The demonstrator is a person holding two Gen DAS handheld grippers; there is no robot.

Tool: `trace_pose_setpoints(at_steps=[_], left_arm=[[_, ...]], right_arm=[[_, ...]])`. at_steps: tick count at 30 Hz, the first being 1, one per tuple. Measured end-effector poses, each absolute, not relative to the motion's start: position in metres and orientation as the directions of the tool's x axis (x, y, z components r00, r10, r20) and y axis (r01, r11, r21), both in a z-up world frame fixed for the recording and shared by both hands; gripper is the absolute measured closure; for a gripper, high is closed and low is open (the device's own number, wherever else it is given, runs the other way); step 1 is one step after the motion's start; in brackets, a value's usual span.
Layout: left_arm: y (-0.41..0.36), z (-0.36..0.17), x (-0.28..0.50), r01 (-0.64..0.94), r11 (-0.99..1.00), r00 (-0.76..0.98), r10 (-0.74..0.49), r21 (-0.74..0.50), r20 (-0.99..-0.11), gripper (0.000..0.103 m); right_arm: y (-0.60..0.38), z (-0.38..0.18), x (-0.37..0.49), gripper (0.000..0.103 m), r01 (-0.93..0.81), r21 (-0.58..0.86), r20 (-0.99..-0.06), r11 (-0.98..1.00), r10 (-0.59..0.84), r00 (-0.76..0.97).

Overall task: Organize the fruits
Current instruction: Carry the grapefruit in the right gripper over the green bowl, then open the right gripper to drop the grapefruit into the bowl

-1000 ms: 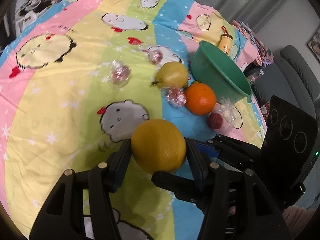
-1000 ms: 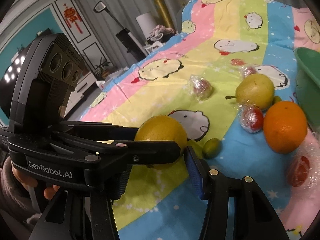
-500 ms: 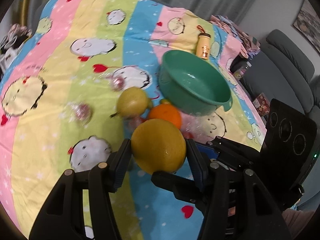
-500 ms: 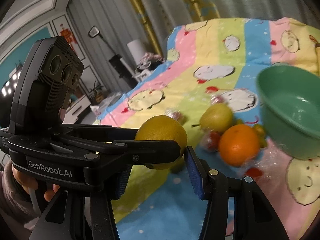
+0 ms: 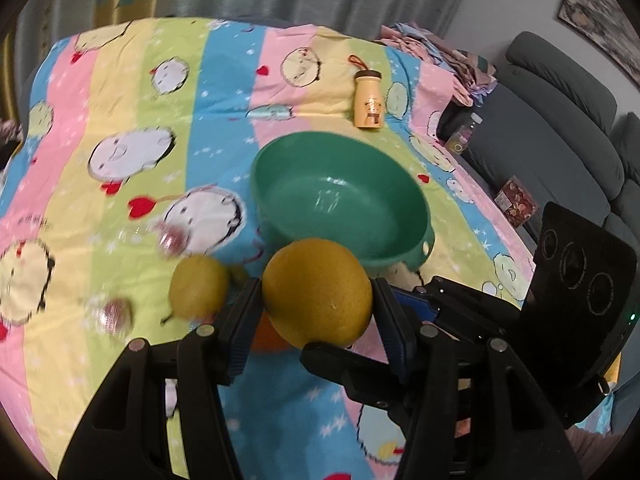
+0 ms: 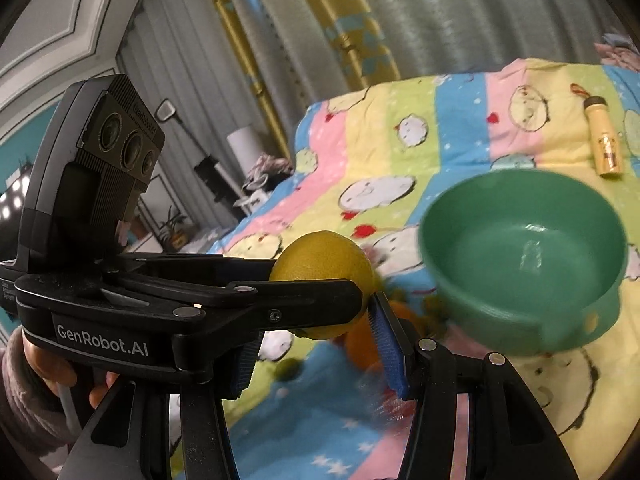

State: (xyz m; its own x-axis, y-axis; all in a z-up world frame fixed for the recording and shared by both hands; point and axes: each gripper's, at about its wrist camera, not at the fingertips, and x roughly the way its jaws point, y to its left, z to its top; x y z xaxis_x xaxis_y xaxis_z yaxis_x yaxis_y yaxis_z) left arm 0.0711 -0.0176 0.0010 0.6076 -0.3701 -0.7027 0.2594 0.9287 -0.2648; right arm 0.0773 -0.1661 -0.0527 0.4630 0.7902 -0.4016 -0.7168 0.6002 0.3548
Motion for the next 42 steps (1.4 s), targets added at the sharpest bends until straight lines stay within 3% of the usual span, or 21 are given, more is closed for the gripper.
trace_pose_setpoints(at_steps=[7, 28, 31, 33, 42], left_arm=[[-0.039, 0.009, 0.11, 0.31, 0.915, 0.6, -0.399, -0.258, -0.693, 0.048], [-0.055, -0.027, 0.16, 0.297, 0.886, 0.473, -0.461, -0.356, -0.751, 0.049], [-0.056, -0.028, 0.16, 0.286, 0.896, 0.481, -0.442, -0.341, -0.757, 0.04], [-0.051, -0.026, 0.16, 0.272, 0.899, 0.493, -0.435, -0.342, -0.753, 0.026], [0.001, -0.003, 0.14, 0.198, 0.913, 0.587, -0.402, -0.356, -0.703, 0.021]], right_arm=[[-0.186, -0.047, 0.109, 0.049, -0.679, 0.361, -0.381, 0.639, 0.766, 0.518], [-0.197, -0.066, 0.149, 0.049, -0.583, 0.364, -0.515, 0.726, 0.679, 0.524], [-0.196, -0.065, 0.148, 0.047, -0.584, 0.352, -0.52, 0.731, 0.672, 0.528], [-0.198, -0.064, 0.147, 0.035, -0.581, 0.35, -0.514, 0.735, 0.669, 0.537], [-0.215, -0.051, 0.136, 0.032, -0.579, 0.359, -0.462, 0.732, 0.678, 0.571]])
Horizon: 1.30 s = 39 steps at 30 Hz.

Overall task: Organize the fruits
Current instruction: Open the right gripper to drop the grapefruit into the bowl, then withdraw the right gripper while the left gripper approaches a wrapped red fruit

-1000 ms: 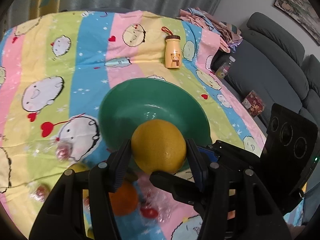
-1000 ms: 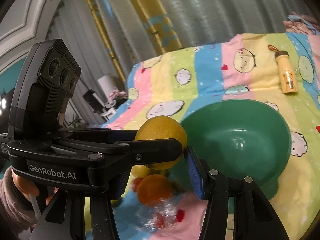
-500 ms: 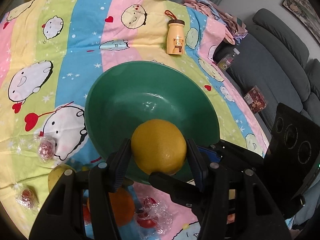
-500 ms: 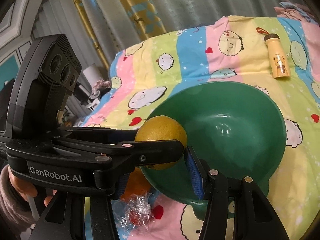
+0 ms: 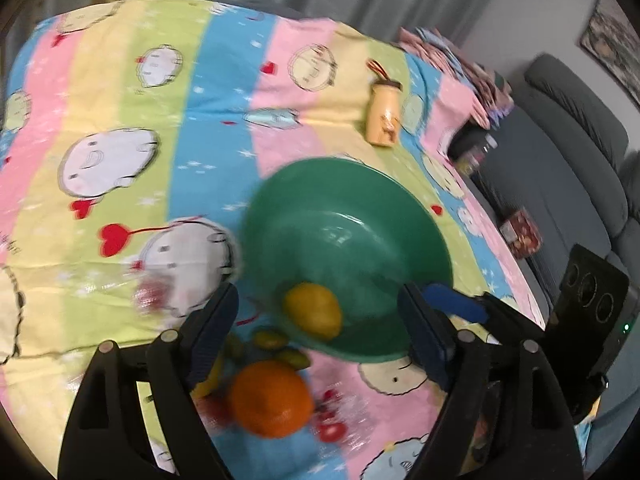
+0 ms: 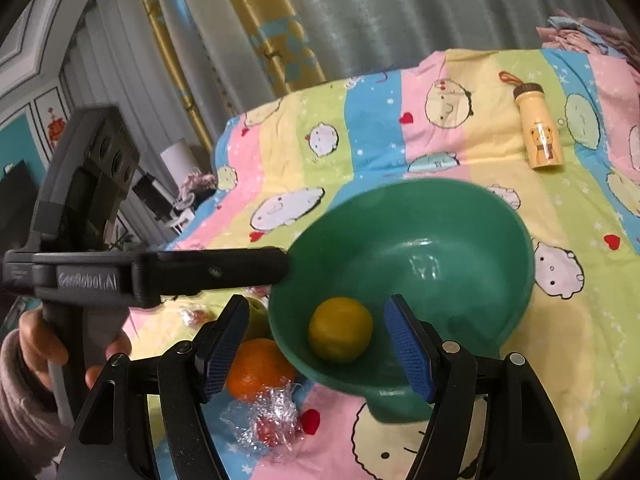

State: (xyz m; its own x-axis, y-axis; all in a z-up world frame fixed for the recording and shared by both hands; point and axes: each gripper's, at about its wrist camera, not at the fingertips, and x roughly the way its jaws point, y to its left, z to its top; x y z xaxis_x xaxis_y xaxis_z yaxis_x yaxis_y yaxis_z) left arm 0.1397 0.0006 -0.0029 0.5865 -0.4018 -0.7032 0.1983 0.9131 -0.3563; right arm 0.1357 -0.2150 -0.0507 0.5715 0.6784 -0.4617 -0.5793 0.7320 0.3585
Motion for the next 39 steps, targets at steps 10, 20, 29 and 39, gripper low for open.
trace_pose_setpoints(at_steps=[10, 20, 29, 39], left_arm=[[0.093, -0.004, 0.082, -0.026, 0.94, 0.665, -0.237, -0.339, -0.708, 0.018], [0.128, -0.036, 0.03, -0.123, 0.922, 0.63, -0.213, -0.367, -0.746, 0.018], [0.127, -0.049, 0.007, -0.114, 0.9, 0.607, -0.272, -0.42, -0.746, 0.019], [0.119, -0.057, -0.002, -0.07, 0.877, 0.591, -0.347, -0.475, -0.728, 0.019]], right_arm=[[-0.224, -0.047, 0.112, 0.032, -0.611, 0.414, -0.414, 0.675, 0.737, 0.535], [-0.221, -0.061, 0.082, 0.032, -0.619, 0.402, -0.49, 0.675, 0.73, 0.477], [-0.211, -0.059, 0.062, 0.032, -0.628, 0.405, -0.511, 0.664, 0.734, 0.447], [-0.174, -0.067, 0.04, 0.032, -0.694, 0.432, -0.535, 0.576, 0.783, 0.317]])
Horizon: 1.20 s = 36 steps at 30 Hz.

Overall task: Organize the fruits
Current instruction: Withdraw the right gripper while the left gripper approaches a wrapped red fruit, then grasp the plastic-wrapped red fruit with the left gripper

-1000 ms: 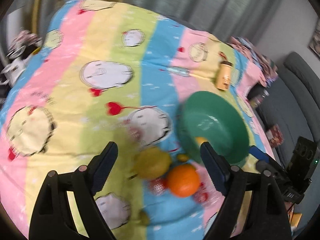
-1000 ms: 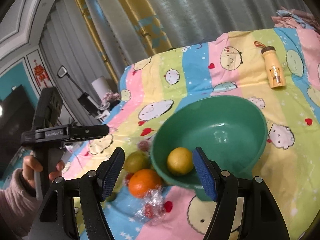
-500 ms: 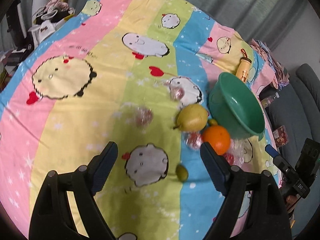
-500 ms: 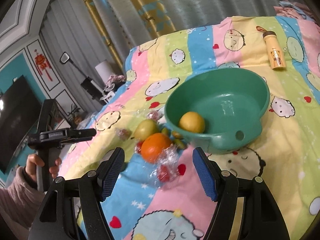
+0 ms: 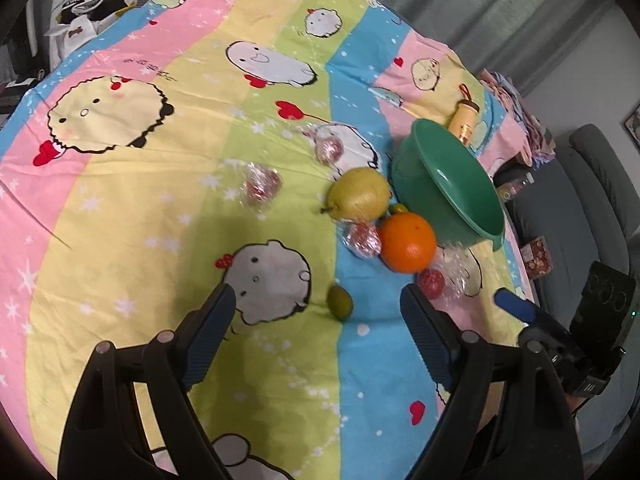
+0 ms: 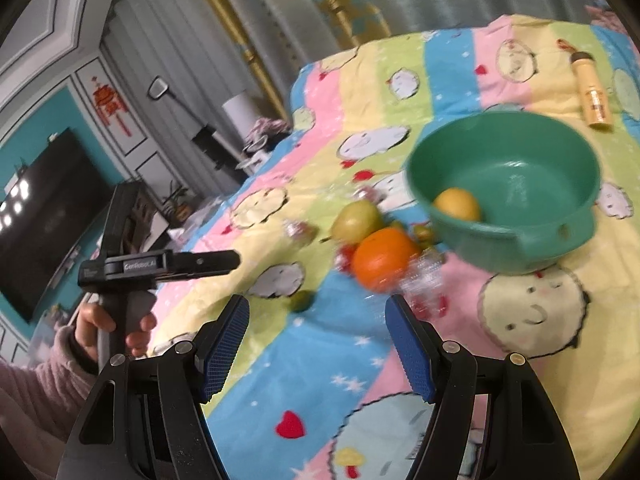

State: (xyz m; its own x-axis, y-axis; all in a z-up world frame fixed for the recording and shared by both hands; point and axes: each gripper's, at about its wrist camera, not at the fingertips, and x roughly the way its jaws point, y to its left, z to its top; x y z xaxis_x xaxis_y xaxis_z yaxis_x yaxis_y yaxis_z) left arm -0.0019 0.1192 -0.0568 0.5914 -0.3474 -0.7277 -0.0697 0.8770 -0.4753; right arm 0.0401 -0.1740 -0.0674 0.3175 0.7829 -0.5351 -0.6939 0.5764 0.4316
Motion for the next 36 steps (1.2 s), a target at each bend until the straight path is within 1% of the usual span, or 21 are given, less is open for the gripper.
trace_pose_setpoints(at_steps=[5, 12, 22, 25, 29, 33, 36], left_arm=[[0.12, -0.056, -0.005, -0.048, 0.867, 0.594, -0.374, -0.496, -0.712, 0.018], [0.124, -0.058, -0.01, -0.015, 0.85, 0.599, -0.415, -0.527, -0.685, 0.019], [0.125, -0.065, -0.009, 0.004, 0.857, 0.596, -0.416, -0.515, -0.687, 0.019], [0.129, -0.065, -0.006, -0.032, 0.896, 0.63, -0.327, -0.444, -0.705, 0.019], [0.128, -0.069, 0.015, -0.064, 0.963, 0.658, -0.157, -0.263, -0.736, 0.02], [0.126, -0.077, 0.041, -0.045, 0.981, 0.656, -0.112, -0.187, -0.746, 0.021], [0.124, -0.085, 0.059, -0.036, 0.985, 0.649, -0.104, -0.168, -0.754, 0.024]], right_arm=[[-0.154, -0.073, 0.034, 0.032, -0.718, 0.417, -0.566, 0.557, 0.777, 0.274], [-0.135, -0.081, 0.033, 0.032, -0.73, 0.426, -0.584, 0.534, 0.779, 0.229], [-0.123, -0.094, 0.039, 0.032, -0.72, 0.407, -0.625, 0.562, 0.746, 0.229], [-0.126, -0.093, 0.037, 0.032, -0.728, 0.369, -0.639, 0.578, 0.726, 0.253], [-0.136, -0.093, 0.037, 0.032, -0.718, 0.311, -0.658, 0.623, 0.686, 0.31], [-0.151, -0.091, 0.037, 0.032, -0.692, 0.272, -0.651, 0.668, 0.658, 0.379], [-0.16, -0.088, 0.041, 0.032, -0.672, 0.266, -0.631, 0.691, 0.652, 0.421]])
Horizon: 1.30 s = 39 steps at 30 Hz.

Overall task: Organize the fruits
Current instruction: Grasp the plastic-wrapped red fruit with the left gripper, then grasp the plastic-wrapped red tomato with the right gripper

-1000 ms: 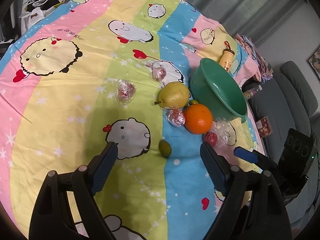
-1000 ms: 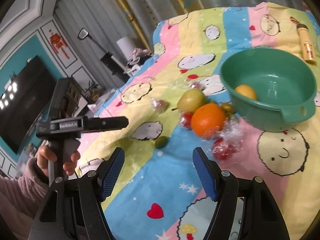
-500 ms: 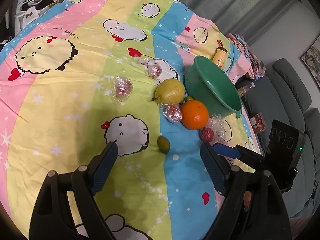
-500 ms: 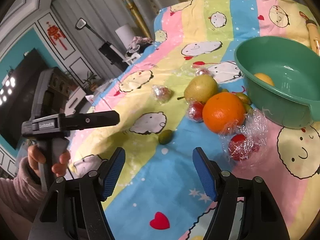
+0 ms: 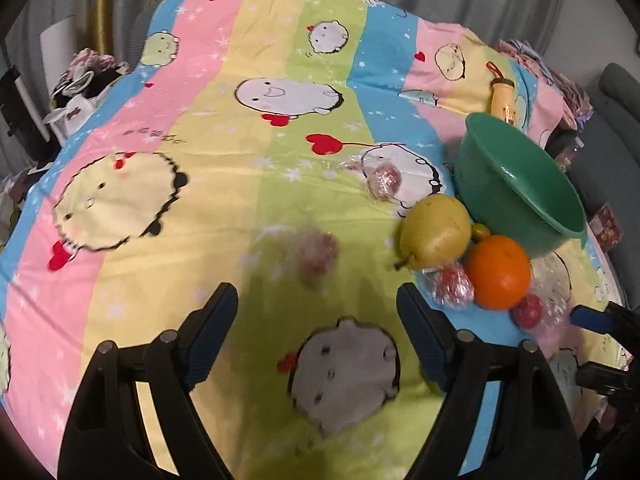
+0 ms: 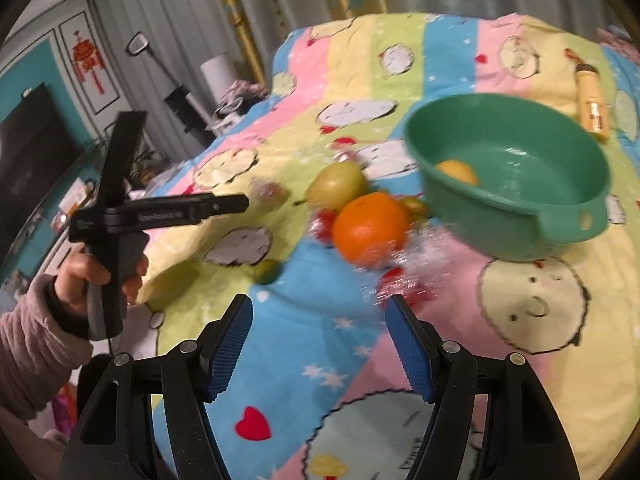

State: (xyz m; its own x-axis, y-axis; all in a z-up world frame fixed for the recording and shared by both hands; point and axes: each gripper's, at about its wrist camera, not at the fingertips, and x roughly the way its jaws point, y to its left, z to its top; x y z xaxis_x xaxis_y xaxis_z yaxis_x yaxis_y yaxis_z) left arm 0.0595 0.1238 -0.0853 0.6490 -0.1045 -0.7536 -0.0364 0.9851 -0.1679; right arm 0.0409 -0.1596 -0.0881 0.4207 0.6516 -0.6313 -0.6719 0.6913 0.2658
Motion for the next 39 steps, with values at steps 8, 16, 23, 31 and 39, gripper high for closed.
trace_pose_setpoints(at_steps=[8, 16, 23, 31, 39], left_arm=[[0.12, -0.096, 0.085, -0.055, 0.991, 0.636, -0.062, -0.126, -0.769, 0.036], [0.115, -0.106, 0.094, -0.049, 0.995, 0.615, -0.039, -0.087, -0.788, 0.073], [0.121, -0.108, 0.094, -0.053, 0.991, 0.621, -0.064, -0.123, -0.781, 0.074], [0.122, -0.108, 0.094, -0.051, 0.99, 0.62, -0.075, -0.135, -0.781, 0.074], [0.124, -0.109, 0.093, -0.048, 0.988, 0.628, -0.084, -0.147, -0.773, 0.075]], right_arm=[[-0.162, -0.099, 0.059, 0.032, -0.63, 0.278, -0.656, 0.725, 0.623, 0.427], [-0.158, -0.111, 0.07, 0.032, -0.604, 0.245, -0.688, 0.758, 0.575, 0.443], [-0.158, -0.114, 0.078, 0.032, -0.596, 0.24, -0.698, 0.766, 0.563, 0.442], [-0.137, -0.125, 0.092, 0.058, -0.617, 0.191, -0.743, 0.764, 0.523, 0.417], [-0.14, -0.128, 0.094, 0.069, -0.614, 0.195, -0.738, 0.765, 0.526, 0.421]])
